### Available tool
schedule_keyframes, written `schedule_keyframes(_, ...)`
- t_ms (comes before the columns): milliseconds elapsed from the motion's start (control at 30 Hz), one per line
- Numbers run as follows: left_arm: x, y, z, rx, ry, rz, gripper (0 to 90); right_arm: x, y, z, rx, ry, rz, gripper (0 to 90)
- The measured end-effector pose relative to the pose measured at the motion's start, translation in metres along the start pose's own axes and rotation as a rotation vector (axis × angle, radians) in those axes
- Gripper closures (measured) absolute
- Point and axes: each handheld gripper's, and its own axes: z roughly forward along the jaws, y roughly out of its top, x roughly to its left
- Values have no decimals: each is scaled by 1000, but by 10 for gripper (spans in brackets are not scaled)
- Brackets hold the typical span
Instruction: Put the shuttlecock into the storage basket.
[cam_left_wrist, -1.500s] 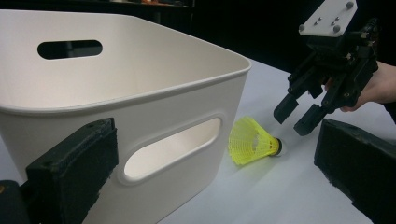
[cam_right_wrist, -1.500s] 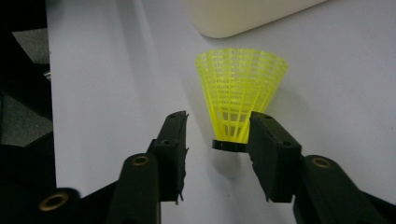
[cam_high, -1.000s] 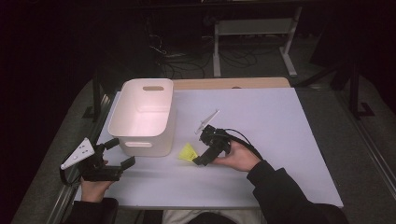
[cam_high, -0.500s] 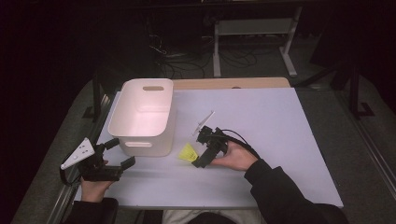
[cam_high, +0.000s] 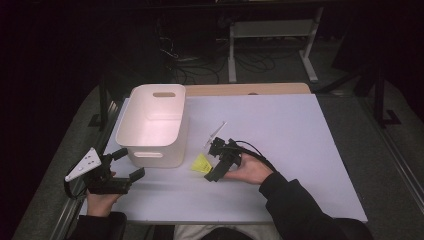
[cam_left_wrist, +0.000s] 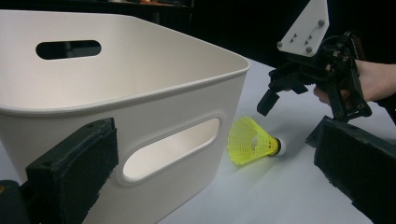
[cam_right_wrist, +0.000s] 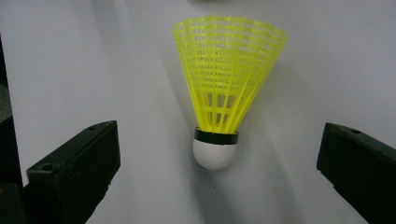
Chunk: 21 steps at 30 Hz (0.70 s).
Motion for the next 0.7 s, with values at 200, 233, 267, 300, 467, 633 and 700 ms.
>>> schedule_keyframes(200, 0, 0, 0, 1, 0, 0, 0, 1, -1, 5, 15, 2, -3, 0)
schedule_keyframes(233, 0, 0, 0, 1, -1, 0, 0, 1, -2, 6, 18, 2, -2, 0)
schedule_keyframes(267, 0, 0, 0, 0, -1, 0, 0, 1, -2, 7, 20, 1, -4, 0)
schedule_keyframes(300, 0, 0, 0, 0, -1, 0, 0, 1, -2, 8, 22, 2, -4, 0)
schedule_keyframes(467, 0, 0, 0, 1, -1, 0, 0, 2, -3, 11, 28, 4, -10, 27)
schedule_keyframes(633, 0, 0, 0, 1, -1, 0, 0, 1, -4, 15, 39, 2, -9, 98)
schedule_keyframes(700, 0, 0, 0, 1, -1, 0, 0, 2, -4, 15, 39, 2, -8, 118)
